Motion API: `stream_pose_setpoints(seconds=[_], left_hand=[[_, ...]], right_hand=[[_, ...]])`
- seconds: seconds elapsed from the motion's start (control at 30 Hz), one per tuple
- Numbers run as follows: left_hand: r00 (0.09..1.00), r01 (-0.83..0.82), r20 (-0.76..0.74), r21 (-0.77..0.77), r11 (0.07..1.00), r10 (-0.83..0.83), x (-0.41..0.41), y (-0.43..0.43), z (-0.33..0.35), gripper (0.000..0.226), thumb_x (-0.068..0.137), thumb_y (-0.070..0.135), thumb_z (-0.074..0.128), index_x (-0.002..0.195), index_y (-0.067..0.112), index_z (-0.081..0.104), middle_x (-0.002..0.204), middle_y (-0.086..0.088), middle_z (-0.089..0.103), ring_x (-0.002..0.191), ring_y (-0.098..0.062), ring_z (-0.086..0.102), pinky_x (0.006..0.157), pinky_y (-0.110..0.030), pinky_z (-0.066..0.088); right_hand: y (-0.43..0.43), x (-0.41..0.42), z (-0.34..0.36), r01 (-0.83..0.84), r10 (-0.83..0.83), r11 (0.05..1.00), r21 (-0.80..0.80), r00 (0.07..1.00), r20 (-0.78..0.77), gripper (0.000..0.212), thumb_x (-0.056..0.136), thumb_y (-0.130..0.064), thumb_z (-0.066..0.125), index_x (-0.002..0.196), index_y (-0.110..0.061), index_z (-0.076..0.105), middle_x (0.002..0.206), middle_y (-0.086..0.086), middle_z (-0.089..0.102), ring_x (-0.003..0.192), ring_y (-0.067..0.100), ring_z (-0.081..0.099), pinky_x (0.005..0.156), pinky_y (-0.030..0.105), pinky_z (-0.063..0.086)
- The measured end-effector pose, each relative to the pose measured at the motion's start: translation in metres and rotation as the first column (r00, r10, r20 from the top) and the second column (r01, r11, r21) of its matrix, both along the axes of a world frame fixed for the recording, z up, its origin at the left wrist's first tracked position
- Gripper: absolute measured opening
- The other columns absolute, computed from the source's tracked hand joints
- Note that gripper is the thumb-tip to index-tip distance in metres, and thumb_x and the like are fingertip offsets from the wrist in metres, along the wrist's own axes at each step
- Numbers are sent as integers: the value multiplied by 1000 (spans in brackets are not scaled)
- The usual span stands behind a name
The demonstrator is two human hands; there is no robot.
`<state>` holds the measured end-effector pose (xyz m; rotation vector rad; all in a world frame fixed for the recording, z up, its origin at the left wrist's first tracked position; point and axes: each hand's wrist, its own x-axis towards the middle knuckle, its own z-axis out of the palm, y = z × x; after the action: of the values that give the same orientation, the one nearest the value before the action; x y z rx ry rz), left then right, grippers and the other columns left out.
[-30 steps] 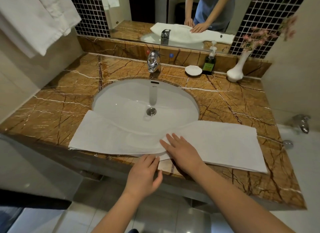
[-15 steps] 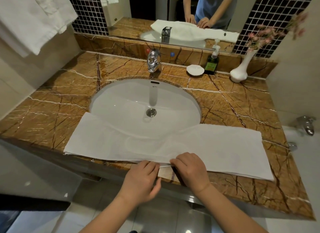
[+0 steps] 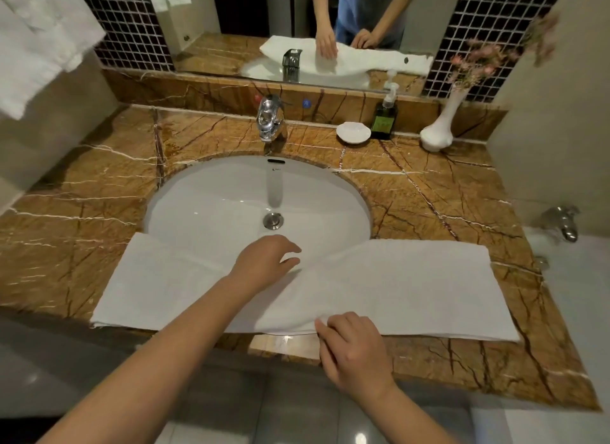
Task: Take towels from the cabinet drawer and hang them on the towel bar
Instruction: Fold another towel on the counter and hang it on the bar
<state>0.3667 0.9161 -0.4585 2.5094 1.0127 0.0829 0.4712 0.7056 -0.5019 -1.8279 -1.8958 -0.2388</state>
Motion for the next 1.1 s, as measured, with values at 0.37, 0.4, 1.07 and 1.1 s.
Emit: stream_pose_setpoints(seconds=[0.37,0.4,1.07,1.1], left_hand=[[998,10,-47,-609,793,-48,38,21,-30,20,87,21,63,94,5,73,70,-6,59,56,-12,49,57,-20,43],[995,0,-75,-608,794,-58,38,22,-31,20,87,24,63,94,7,72,71,-3,57,58,-12,48,60,-20,43],[997,-24,-77,96,995,32,36,37,-35,23,97,28,42,91,16,60,90,1,63,82,-26,59,64,-27,35],[995,-30,-94,33,999,33,34,36,-39,28,97,34,39,86,16,57,87,1,62,82,-26,59,64,-29,37]], right_hand=[[8,13,1,-116,117,993,-34,993,15,19,72,-17,69,89,-9,73,76,3,61,61,22,53,50,30,40],[8,13,0,-115,116,993,-34,993,11,19,73,-17,69,89,-9,73,76,3,61,61,23,54,50,30,41],[7,13,1,-109,108,993,-39,993,-38,16,72,-14,70,86,-9,74,76,3,63,63,21,56,52,29,44],[7,13,2,-111,110,993,-40,993,-44,15,72,-14,70,85,-9,74,75,3,63,62,21,56,51,29,44]])
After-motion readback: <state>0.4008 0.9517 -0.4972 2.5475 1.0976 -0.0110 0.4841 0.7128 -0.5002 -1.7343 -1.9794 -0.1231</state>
